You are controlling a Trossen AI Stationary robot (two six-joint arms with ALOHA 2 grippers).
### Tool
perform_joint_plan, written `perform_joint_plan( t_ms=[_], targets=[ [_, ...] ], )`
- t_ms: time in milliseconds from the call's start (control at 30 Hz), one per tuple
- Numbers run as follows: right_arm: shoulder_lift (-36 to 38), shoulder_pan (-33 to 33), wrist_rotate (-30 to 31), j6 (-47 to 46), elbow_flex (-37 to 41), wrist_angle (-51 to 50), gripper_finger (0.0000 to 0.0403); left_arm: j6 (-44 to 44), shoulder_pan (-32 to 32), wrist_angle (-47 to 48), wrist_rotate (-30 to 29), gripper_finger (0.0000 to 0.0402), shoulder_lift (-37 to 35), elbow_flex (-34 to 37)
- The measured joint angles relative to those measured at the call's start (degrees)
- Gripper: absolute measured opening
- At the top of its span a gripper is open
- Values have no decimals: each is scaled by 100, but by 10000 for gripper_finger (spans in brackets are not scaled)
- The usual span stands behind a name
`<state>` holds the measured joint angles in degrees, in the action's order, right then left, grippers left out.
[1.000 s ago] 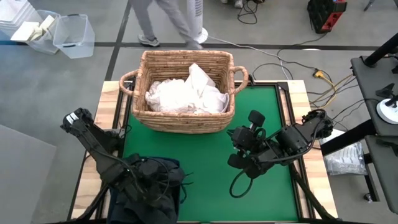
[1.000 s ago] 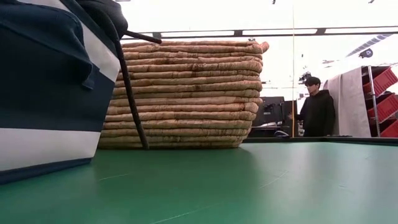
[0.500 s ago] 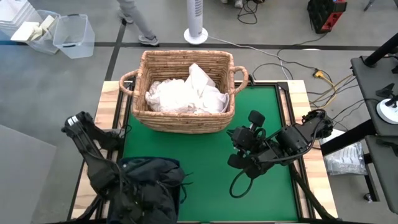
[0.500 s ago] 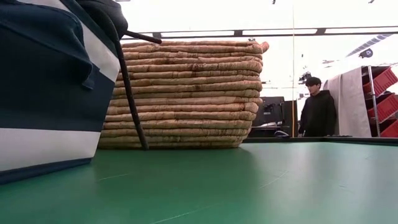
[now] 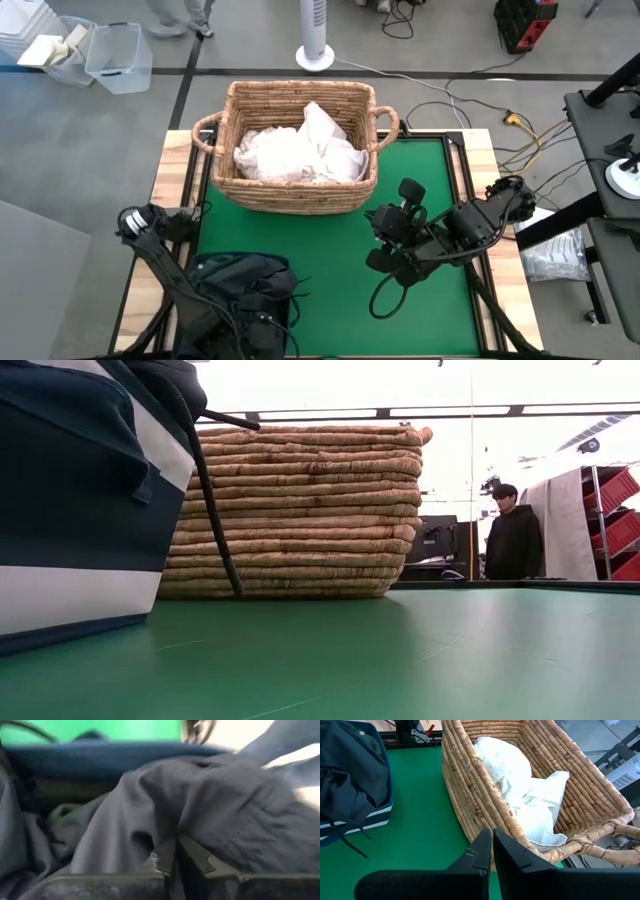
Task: Sort clothes
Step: Put the black shorts into the laundry bin
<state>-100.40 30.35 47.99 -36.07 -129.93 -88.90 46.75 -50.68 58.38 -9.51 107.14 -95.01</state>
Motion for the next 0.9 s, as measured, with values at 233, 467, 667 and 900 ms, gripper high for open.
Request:
perform_joint_plan(
  t_ms=[233,467,667,900],
  targets=[
    [0,0,-2,2,0,0,12,102,1,223,-190,0,361,90],
    [0,0,-2,4,0,-1,12,414,2,-118,-200,0,431,629],
    [0,0,-2,7,0,-5,12,473,2,-207,-196,0,405,727],
    [0,0,-4,9,0,-7,12,443,-15,-44,-202,0,156,457]
  ],
)
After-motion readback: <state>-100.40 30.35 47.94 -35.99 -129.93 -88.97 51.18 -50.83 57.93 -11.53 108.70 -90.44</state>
